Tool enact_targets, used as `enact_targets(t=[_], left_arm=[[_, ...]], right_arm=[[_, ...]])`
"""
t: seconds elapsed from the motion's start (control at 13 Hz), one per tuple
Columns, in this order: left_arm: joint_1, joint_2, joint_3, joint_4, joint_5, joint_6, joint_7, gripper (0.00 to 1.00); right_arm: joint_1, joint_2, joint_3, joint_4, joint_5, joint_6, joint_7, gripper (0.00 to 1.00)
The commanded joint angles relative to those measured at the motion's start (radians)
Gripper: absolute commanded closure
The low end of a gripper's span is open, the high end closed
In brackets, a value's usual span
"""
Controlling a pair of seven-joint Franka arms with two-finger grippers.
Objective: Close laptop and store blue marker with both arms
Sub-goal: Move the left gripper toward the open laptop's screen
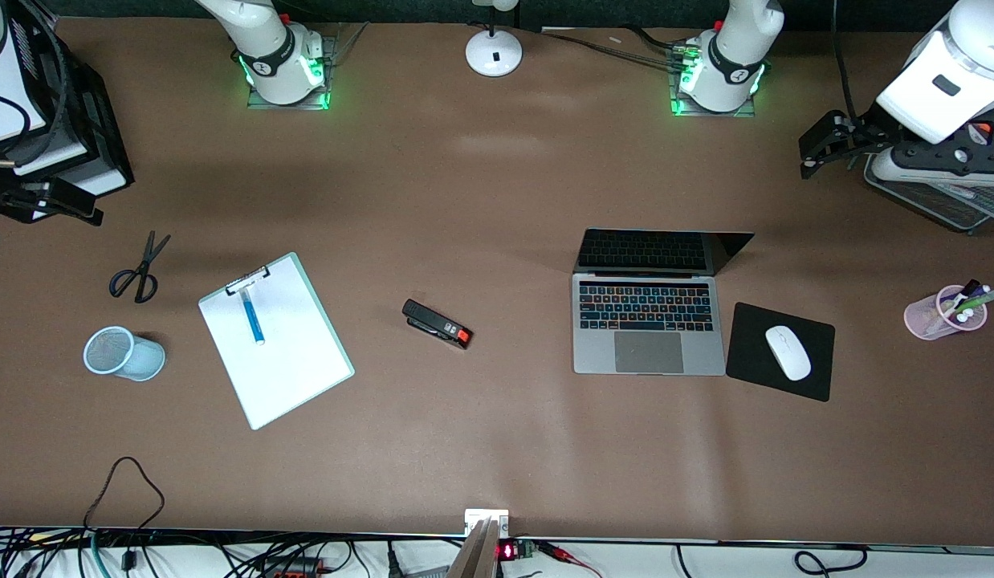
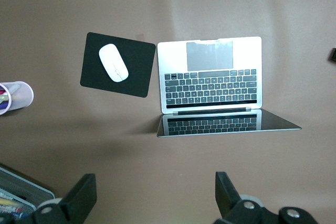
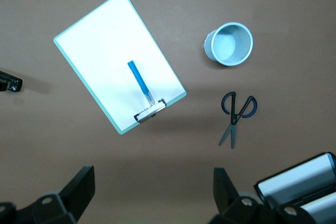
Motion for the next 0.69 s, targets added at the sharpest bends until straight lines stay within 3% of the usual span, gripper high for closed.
enact_targets(t=[0.0, 0.62], left_arm=[[-0.002, 0.014, -0.007, 0.025, -0.004, -0.045, -0.011, 0.00], [-0.005, 0.067, -0.007, 0.057, -0.007, -0.051, -0.010, 0.00]], right_arm=[[0.001, -0.007, 0.002, 0.002, 0.054, 0.019, -0.004, 0.00], [0.007, -0.044, 0.003, -0.035, 0.034, 0.049, -0.006, 0.00]])
